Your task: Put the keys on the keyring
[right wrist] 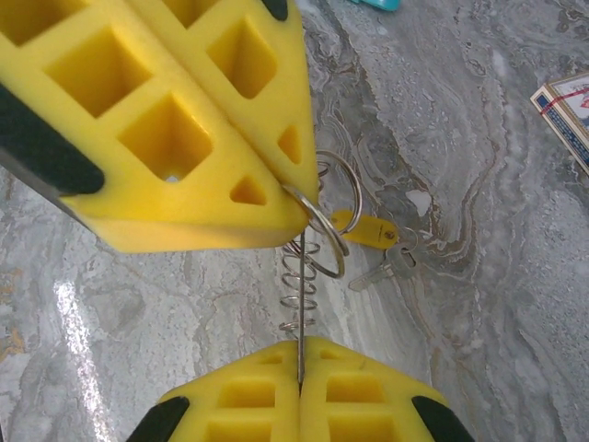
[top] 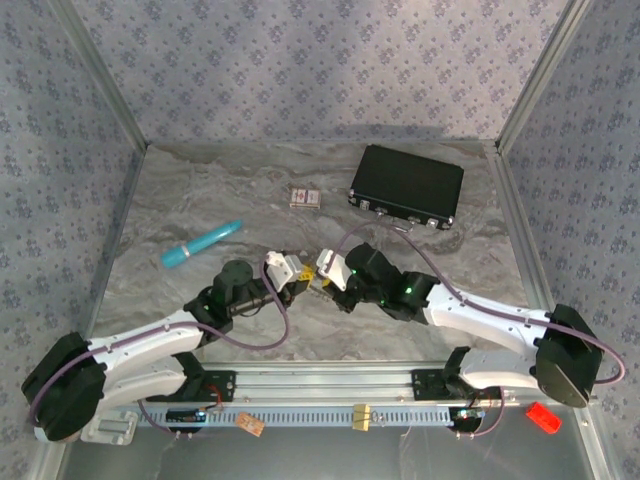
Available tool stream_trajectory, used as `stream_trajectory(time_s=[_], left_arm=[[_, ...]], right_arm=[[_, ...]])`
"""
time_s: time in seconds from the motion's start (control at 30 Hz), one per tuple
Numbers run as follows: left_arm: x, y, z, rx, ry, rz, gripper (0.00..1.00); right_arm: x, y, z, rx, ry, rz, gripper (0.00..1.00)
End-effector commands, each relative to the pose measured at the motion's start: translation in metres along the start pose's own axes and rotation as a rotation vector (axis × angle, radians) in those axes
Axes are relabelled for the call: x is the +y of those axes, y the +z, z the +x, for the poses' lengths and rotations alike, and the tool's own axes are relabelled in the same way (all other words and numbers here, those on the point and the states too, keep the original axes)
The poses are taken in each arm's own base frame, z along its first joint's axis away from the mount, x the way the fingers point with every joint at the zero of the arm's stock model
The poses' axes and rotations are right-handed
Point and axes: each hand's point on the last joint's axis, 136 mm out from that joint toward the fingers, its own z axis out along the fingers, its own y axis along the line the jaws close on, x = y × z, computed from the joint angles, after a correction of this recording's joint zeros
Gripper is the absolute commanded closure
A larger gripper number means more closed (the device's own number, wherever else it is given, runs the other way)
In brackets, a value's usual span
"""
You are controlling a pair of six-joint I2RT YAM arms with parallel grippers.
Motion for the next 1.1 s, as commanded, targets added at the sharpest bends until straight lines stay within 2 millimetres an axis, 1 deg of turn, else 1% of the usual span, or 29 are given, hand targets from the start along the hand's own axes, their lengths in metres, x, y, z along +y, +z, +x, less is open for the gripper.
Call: stream_trajectory(time_s=[0.0,0.1,0.23,0.33,0.37,0.43,0.47,0.5,0.57,0.67,0.73,0.83,0.9,0.97,1.07], left_arm=[[0.013,0.001,-0.019,-0.045,0.004,-0.068,1.00],[0.015,0.001,-0.020,-0.053,0.006,-0.080,1.00],[0.021,0.000,-0.024,-0.071,0.006,-0.112,1.00],[0.025,-0.003,-0.030,-0.108,0.015,-0.142,1.00],[0.026,-0.004,-0.034,-0.127,0.018,-0.150,1.00],[0.025,-0.006,-0.040,-0.169,0.024,-0.147,1.00],[0.022,-0.008,-0.045,-0.196,0.031,-0.133,1.00],[0.019,-0.009,-0.051,-0.219,0.037,-0.114,1.00],[0.011,-0.010,-0.057,-0.233,0.056,-0.072,1.00],[0.002,-0.012,-0.064,-0.251,0.083,-0.018,1.00],[-0.003,-0.013,-0.066,-0.263,0.091,0.019,1.00],[-0.011,-0.015,-0.068,-0.287,0.092,0.074,1.00],[-0.015,-0.016,-0.072,-0.311,0.087,0.117,1.00],[-0.018,-0.016,-0.075,-0.332,0.084,0.153,1.00],[-0.021,-0.015,-0.080,-0.353,0.079,0.201,1.00]], right_arm=[[-0.001,-0.011,-0.026,-0.057,-0.014,0.013,1.00],[0.003,-0.012,-0.031,-0.067,-0.012,-0.013,1.00],[0.016,-0.008,-0.033,-0.067,-0.022,-0.065,1.00],[0.027,-0.005,-0.035,-0.069,-0.024,-0.120,1.00],[0.033,-0.005,-0.036,-0.074,-0.022,-0.154,0.94],[0.041,-0.009,-0.040,-0.096,-0.025,-0.201,0.76],[0.046,-0.013,-0.044,-0.112,-0.033,-0.231,0.69],[0.049,-0.018,-0.046,-0.127,-0.049,-0.254,0.64],[0.049,-0.031,-0.050,-0.160,-0.084,-0.281,0.60],[0.042,-0.055,-0.055,-0.212,-0.141,-0.302,0.59],[0.029,-0.068,-0.059,-0.247,-0.154,-0.287,0.60],[-0.001,-0.081,-0.062,-0.298,-0.120,-0.235,0.63],[-0.016,-0.083,-0.061,-0.334,-0.090,-0.212,0.65],[-0.026,-0.080,-0.059,-0.345,-0.077,-0.197,0.67],[-0.023,-0.072,-0.058,-0.337,-0.080,-0.240,0.67]])
